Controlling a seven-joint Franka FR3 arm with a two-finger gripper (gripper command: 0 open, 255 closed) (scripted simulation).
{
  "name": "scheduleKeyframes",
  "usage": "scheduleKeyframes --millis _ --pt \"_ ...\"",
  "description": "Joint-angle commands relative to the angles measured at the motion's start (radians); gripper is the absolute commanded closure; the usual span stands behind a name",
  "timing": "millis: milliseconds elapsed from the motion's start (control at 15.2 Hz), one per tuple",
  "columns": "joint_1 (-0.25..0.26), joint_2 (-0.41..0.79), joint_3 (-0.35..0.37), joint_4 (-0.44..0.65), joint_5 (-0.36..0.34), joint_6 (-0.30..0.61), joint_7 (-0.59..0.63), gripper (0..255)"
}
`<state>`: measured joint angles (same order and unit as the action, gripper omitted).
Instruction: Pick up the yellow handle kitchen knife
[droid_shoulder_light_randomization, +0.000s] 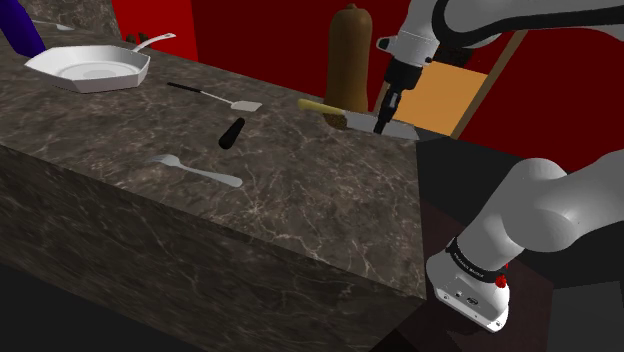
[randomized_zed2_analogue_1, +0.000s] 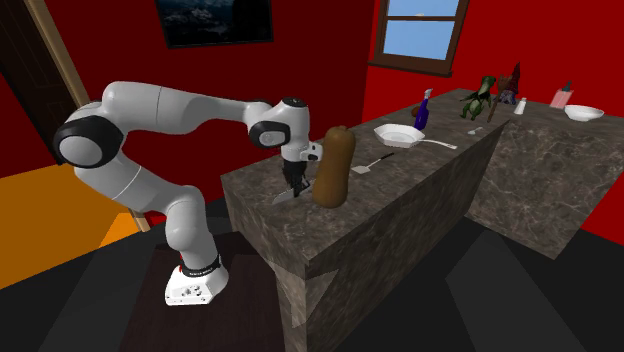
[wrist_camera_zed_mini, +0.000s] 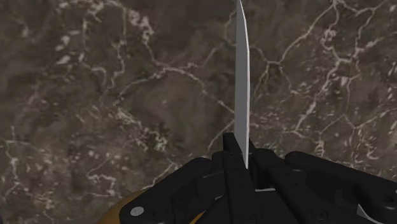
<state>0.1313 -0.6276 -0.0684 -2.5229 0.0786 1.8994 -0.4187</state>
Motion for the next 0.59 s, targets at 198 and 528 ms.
scheduleKeyframes --millis 198,528 --pt "0.000 -0.010 0.001 0.059 -0.002 -0.069 0.007 255" --pt "0.000 -0.011 0.002 0.101 -0.002 -0.112 0.011 255"
